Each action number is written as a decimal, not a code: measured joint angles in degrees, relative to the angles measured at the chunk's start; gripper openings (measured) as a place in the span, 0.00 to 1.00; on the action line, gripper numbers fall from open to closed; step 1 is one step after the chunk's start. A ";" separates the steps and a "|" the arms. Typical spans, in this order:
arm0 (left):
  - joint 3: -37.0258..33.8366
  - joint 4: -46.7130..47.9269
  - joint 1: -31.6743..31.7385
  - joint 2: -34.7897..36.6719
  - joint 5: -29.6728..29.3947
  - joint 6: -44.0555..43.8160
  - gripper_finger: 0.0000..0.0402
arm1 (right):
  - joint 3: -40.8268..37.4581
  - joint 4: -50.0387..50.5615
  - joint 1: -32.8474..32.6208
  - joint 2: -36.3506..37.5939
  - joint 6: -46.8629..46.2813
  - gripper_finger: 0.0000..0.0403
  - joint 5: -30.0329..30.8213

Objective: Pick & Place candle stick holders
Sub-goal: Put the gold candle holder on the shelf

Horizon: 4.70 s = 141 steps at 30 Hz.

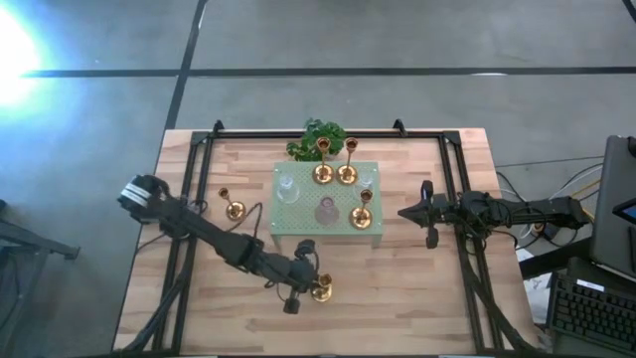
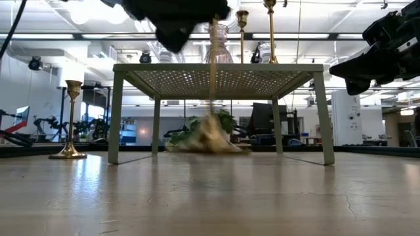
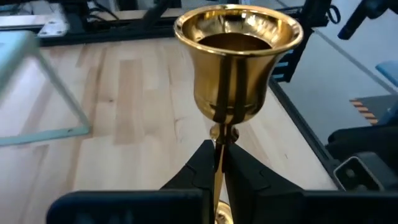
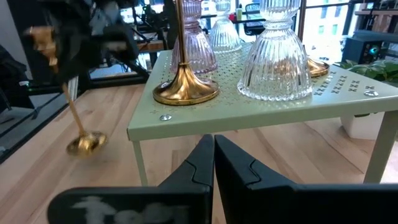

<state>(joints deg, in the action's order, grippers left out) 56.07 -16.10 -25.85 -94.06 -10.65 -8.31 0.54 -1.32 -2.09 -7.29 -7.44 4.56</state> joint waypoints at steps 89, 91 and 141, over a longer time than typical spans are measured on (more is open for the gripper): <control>5.46 30.57 55.30 26.10 28.16 11.85 0.05 | 0.01 0.00 0.00 0.01 0.00 0.02 0.02; 5.44 30.47 55.24 25.84 28.74 12.75 0.05 | 0.00 0.00 0.00 0.02 0.00 0.02 0.02; 7.56 34.34 55.00 23.41 31.28 12.76 0.43 | 0.00 0.00 0.00 0.02 0.00 0.02 0.02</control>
<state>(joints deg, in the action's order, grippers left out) 63.63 18.24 29.15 -70.65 20.63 4.45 0.54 -1.32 -2.09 -7.27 -7.44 4.58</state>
